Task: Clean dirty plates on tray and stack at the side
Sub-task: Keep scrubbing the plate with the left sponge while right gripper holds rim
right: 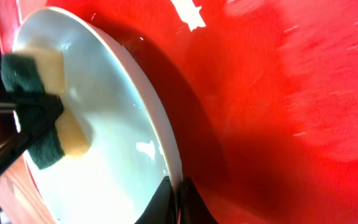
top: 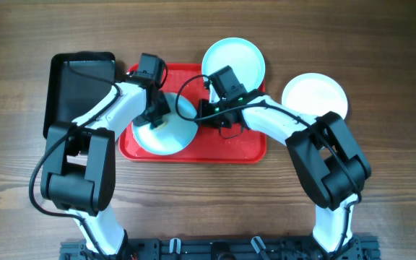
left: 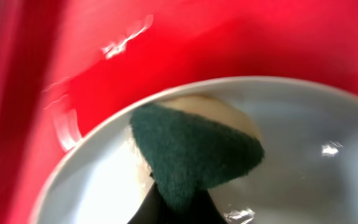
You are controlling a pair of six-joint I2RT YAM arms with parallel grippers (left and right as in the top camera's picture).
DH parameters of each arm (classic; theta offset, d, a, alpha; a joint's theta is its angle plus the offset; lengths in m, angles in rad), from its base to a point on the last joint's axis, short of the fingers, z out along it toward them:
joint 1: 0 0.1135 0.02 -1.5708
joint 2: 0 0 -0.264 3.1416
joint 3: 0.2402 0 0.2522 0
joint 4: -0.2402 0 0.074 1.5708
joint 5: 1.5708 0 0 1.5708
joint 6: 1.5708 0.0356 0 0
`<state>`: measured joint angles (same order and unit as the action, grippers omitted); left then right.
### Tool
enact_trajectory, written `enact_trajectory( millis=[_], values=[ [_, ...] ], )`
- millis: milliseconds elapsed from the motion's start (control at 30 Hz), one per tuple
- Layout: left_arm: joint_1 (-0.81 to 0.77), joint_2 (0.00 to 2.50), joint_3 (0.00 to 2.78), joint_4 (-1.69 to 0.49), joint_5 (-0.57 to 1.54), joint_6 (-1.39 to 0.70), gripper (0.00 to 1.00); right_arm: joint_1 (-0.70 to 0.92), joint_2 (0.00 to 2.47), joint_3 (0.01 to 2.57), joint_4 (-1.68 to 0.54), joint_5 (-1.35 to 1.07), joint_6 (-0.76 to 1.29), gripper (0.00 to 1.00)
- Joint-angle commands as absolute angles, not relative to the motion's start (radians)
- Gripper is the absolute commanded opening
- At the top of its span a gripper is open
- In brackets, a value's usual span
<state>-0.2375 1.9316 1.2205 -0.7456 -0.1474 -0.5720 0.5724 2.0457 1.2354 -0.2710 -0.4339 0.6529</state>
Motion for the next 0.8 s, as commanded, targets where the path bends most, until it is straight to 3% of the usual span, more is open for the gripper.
enact_trajectory(
  millis=[0,67,267,333,567,767],
  values=[
    [-0.22,1.969,1.183,-0.869,-0.37,-0.692,0.04,0.569,2.072,1.243,-0.28,-0.419,0.658,0.04],
    [-0.22,1.969,1.183,-0.905,-0.279,-0.662,0.04,0.569,2.072,1.243,-0.281,-0.419,0.659,0.04],
    [-0.22,1.969,1.183,-0.897,0.379,-0.241,0.04,0.569,2.072,1.243,-0.281,-0.419,0.658,0.05],
    [-0.22,1.969,1.183,-0.87,0.507,-0.186,0.04,0.569,2.072,1.243,-0.282,-0.42,0.658,0.04],
    [-0.22,1.969,1.183,-0.672,0.519,-0.272,0.04,0.569,2.072,1.243,-0.285,-0.419,0.658,0.04],
    [-0.22,1.969,1.183,-0.563,0.156,-0.464,0.04,0.569,2.072,1.243,-0.285,-0.419,0.658,0.04]
  ],
)
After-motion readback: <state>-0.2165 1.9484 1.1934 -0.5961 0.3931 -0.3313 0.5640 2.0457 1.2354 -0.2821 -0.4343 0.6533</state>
